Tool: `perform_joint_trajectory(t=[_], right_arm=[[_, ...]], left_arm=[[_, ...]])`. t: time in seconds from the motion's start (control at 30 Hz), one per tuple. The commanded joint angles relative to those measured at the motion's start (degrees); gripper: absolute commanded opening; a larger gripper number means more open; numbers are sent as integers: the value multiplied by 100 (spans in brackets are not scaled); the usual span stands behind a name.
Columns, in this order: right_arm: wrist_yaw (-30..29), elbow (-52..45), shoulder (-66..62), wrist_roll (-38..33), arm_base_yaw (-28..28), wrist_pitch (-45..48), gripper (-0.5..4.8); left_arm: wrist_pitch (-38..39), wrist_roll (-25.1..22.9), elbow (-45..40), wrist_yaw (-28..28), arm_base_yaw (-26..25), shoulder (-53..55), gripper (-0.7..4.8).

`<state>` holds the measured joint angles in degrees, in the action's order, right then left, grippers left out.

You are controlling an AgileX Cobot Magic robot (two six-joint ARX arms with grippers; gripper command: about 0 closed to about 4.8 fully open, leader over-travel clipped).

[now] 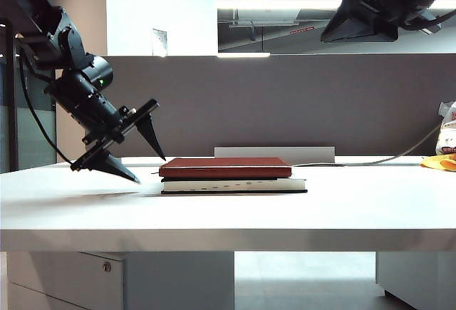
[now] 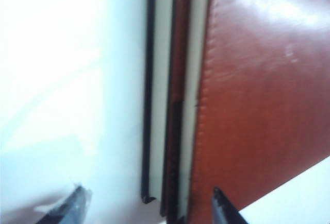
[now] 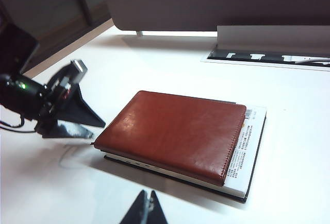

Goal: Pick up the red book and place it on top of the black book.

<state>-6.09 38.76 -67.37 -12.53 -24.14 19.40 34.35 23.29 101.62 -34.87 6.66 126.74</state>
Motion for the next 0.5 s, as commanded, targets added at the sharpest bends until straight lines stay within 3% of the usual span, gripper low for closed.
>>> perform_joint_trajectory(t=[0.03,0.27,0.4,0.5], right_arm=[[-24,28,24,13,-2,-79,-5],[-153,28,24,22,-11,-269,-5],[-175,28,24,22,-11,-313,-5],[-299,28,20,20,-11,-474,-5]], left_arm=[[186,-111,87,44,-26,-31,316],[466,-404,122,426,-197,-98,314],[780,-758,367,1021,-291,-232,306],[872,-990,509,1377,-356,-492,233]])
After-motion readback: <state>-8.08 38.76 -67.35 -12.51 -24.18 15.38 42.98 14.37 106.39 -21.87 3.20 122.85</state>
